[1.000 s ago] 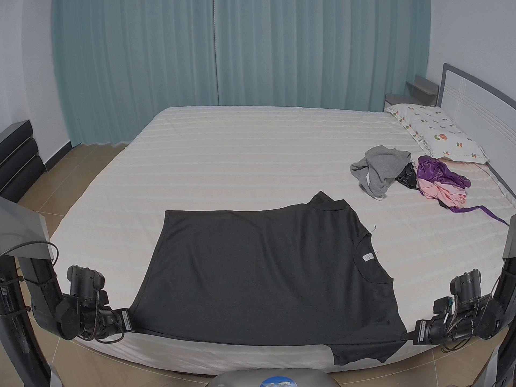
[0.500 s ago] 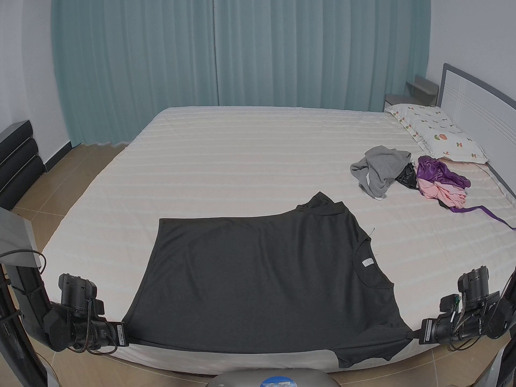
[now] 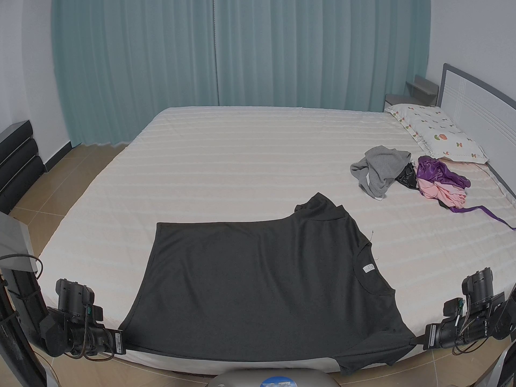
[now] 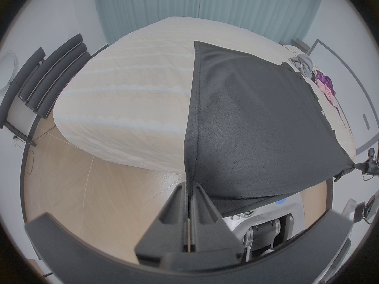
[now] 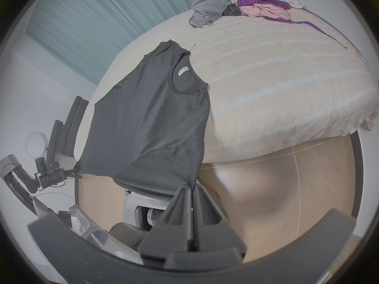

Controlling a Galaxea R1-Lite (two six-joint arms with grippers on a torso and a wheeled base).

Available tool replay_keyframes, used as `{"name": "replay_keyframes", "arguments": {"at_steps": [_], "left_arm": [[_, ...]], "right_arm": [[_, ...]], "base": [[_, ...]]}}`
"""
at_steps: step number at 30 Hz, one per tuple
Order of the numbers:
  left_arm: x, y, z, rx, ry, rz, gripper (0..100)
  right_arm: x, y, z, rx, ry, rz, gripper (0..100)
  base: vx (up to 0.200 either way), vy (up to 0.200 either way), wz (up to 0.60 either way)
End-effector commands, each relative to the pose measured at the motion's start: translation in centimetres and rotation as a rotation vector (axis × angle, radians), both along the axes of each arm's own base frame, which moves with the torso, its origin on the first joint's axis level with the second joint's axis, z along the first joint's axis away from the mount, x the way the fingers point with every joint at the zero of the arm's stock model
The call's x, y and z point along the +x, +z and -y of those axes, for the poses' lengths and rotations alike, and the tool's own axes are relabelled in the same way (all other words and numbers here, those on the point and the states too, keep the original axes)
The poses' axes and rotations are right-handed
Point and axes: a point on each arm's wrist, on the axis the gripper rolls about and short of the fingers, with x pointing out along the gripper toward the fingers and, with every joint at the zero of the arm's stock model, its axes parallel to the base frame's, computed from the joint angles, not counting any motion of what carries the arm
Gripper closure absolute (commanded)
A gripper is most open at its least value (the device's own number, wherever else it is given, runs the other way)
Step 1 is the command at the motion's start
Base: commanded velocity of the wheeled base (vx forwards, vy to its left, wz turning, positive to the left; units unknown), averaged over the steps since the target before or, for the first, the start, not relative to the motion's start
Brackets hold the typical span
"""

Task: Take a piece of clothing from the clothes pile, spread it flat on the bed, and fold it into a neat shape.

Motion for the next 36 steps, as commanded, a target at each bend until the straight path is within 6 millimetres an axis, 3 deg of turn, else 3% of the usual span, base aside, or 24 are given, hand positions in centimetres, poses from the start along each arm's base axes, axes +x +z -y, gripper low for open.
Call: {"name": "replay_keyframes", "arguments": {"at_steps": [1, 12, 18, 22, 26, 36], "left_arm": [[-0.5, 0.0, 0.0, 0.016, -0.005, -0.013, 100], [-1.4, 0.9, -0.1, 0.069, -0.017, -0.026, 100], [-0.8, 1.2, -0.1, 0.066, -0.005, 0.014, 100], [0.9, 2.0, -0.1, 0.041, 0.041, 0.093, 100], [4.3, 3.3, 0.8, -0.041, 0.12, 0.216, 100], [7.7, 3.9, 1.5, -0.011, 0.156, 0.29, 100]], "right_arm": [[-1.0, 0.5, 0.0, -0.007, 0.011, 0.007, 100], [-2.6, 1.2, 0.1, -0.041, 0.079, -0.017, 100], [-2.2, 1.5, 0.1, -0.044, 0.077, 0.023, 100], [-1.2, 1.8, 0.3, -0.044, 0.056, 0.077, 100], [0.9, 2.1, 0.6, -0.043, 0.027, 0.118, 100], [4.5, 2.0, 0.8, -0.008, -0.036, 0.125, 100]], "base": [[0.0, 0.0, 0.0], [0.0, 0.0, 0.0], [0.0, 0.0, 0.0], [0.0, 0.0, 0.0], [0.0, 0.0, 0.0], [0.0, 0.0, 0.0]]}}
